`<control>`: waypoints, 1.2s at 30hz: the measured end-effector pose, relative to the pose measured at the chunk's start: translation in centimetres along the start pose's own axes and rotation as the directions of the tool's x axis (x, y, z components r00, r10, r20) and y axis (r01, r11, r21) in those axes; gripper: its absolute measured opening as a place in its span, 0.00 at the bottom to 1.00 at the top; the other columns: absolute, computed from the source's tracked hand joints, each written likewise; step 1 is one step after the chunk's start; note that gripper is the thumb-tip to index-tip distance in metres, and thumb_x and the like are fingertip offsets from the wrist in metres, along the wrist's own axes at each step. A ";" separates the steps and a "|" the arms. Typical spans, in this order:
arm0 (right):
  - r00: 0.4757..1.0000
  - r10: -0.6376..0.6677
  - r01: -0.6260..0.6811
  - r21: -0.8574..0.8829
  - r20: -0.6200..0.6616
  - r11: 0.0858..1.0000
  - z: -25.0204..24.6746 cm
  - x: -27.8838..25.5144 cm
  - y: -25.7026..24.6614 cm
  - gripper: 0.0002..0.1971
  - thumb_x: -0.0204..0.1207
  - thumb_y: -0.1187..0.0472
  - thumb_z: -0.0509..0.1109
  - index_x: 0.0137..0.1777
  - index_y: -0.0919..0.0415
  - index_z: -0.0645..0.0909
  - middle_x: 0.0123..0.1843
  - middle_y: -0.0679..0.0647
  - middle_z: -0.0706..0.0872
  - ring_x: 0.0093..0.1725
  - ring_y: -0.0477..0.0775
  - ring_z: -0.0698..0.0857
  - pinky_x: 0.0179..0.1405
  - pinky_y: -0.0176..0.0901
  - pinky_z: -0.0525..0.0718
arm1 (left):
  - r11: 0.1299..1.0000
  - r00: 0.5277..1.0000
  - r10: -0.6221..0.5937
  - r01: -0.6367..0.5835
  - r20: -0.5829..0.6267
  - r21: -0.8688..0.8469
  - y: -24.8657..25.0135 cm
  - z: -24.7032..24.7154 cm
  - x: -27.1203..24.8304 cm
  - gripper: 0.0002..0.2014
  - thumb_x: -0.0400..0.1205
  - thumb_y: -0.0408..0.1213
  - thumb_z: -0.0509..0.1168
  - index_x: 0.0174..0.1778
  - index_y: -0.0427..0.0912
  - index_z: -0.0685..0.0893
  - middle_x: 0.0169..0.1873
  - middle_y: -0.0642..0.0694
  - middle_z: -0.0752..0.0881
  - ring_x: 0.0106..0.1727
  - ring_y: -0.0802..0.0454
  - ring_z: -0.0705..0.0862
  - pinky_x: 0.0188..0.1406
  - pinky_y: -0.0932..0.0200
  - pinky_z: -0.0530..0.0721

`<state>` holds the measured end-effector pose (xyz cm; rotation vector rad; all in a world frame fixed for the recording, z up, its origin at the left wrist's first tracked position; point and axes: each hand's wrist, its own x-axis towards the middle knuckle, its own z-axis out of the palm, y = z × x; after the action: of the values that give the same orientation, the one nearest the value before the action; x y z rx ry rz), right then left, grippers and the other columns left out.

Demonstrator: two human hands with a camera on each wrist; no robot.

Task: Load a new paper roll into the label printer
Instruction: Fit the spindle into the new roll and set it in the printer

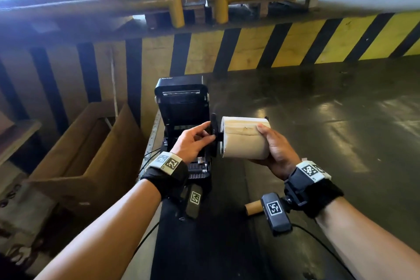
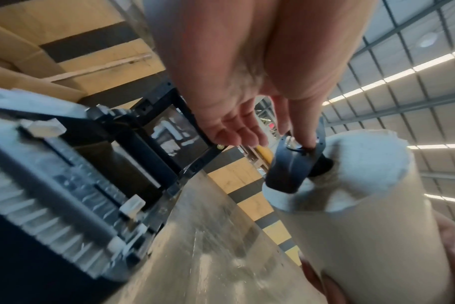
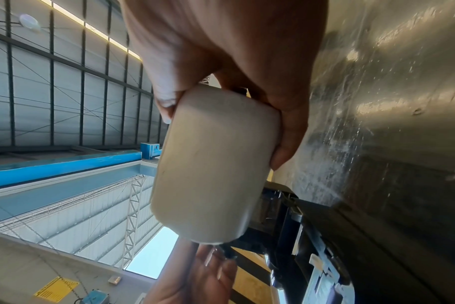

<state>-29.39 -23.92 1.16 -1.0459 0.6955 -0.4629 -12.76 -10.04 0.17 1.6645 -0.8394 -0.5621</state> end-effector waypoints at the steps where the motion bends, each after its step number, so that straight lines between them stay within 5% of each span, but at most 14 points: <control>1: 1.000 -0.011 0.011 0.006 -0.008 1.000 0.6 -0.1 0.0 0.09 0.74 0.49 0.68 0.50 0.50 0.82 0.51 0.54 0.84 0.47 0.55 0.83 0.48 0.62 0.85 | 1.000 1.000 0.000 0.000 -0.005 -0.016 0.0 -0.4 0.1 0.25 0.79 0.28 0.65 0.74 0.38 0.72 0.37 0.52 0.78 0.36 0.59 0.78 0.31 0.73 0.79; 5: 0.996 -0.076 0.077 0.011 -0.045 0.997 2.8 -0.9 0.3 0.07 0.75 0.51 0.68 0.50 0.50 0.83 0.47 0.53 0.85 0.45 0.54 0.84 0.45 0.61 0.86 | 0.995 0.999 -0.011 0.016 0.048 -0.100 0.3 -1.9 0.3 0.23 0.80 0.23 0.62 0.73 0.36 0.73 0.38 0.50 0.78 0.39 0.58 0.81 0.41 0.67 0.86; 9: 0.984 -0.150 0.149 -0.017 -0.094 0.989 4.6 -1.4 1.0 0.07 0.73 0.51 0.69 0.50 0.49 0.83 0.48 0.51 0.85 0.45 0.54 0.84 0.40 0.58 0.88 | 0.988 0.988 -0.010 0.033 0.154 -0.152 0.7 -3.7 -0.2 0.22 0.81 0.21 0.58 0.70 0.45 0.73 0.43 0.49 0.84 0.43 0.60 0.85 0.47 0.66 0.87; 13: 0.965 -0.221 0.218 -0.033 -0.143 0.975 6.2 -1.9 1.8 0.05 0.73 0.51 0.70 0.46 0.49 0.84 0.45 0.48 0.86 0.46 0.53 0.84 0.48 0.60 0.86 | 0.987 0.988 -0.022 0.045 0.153 -0.151 0.3 -5.1 -0.3 0.20 0.81 0.22 0.59 0.70 0.32 0.75 0.56 0.39 0.84 0.55 0.48 0.84 0.57 0.58 0.86; 17: 0.941 -0.285 0.280 -0.053 -0.184 0.959 7.7 -2.2 2.4 0.11 0.66 0.48 0.74 0.47 0.49 0.85 0.46 0.50 0.88 0.48 0.54 0.85 0.51 0.61 0.85 | 0.975 0.991 -0.029 0.057 0.134 -0.217 0.1 -5.9 -0.8 0.20 0.81 0.21 0.58 0.70 0.30 0.75 0.56 0.37 0.83 0.50 0.52 0.84 0.54 0.61 0.85; 26: 0.887 -0.410 0.381 -0.164 -0.211 0.910 9.7 -2.5 2.9 0.12 0.73 0.52 0.72 0.53 0.56 0.86 0.50 0.53 0.88 0.47 0.51 0.85 0.48 0.52 0.84 | 0.956 0.993 -0.058 0.085 0.104 -0.282 -0.9 -7.2 -1.3 0.18 0.82 0.24 0.58 0.68 0.31 0.76 0.53 0.42 0.85 0.48 0.56 0.86 0.46 0.65 0.88; 36: 0.850 -0.498 0.468 -0.186 -0.170 0.864 10.4 -2.3 3.1 0.05 0.74 0.56 0.71 0.47 0.51 0.86 0.46 0.47 0.89 0.42 0.41 0.86 0.42 0.33 0.83 | 0.925 0.980 -0.106 0.160 0.170 -0.343 -0.7 -8.4 -1.1 0.17 0.84 0.30 0.57 0.70 0.33 0.75 0.47 0.44 0.86 0.46 0.51 0.86 0.53 0.53 0.86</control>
<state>-23.54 -14.60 2.46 -1.3216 0.6544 -0.9910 -7.13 -3.85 1.54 1.3631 -0.6841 -0.8886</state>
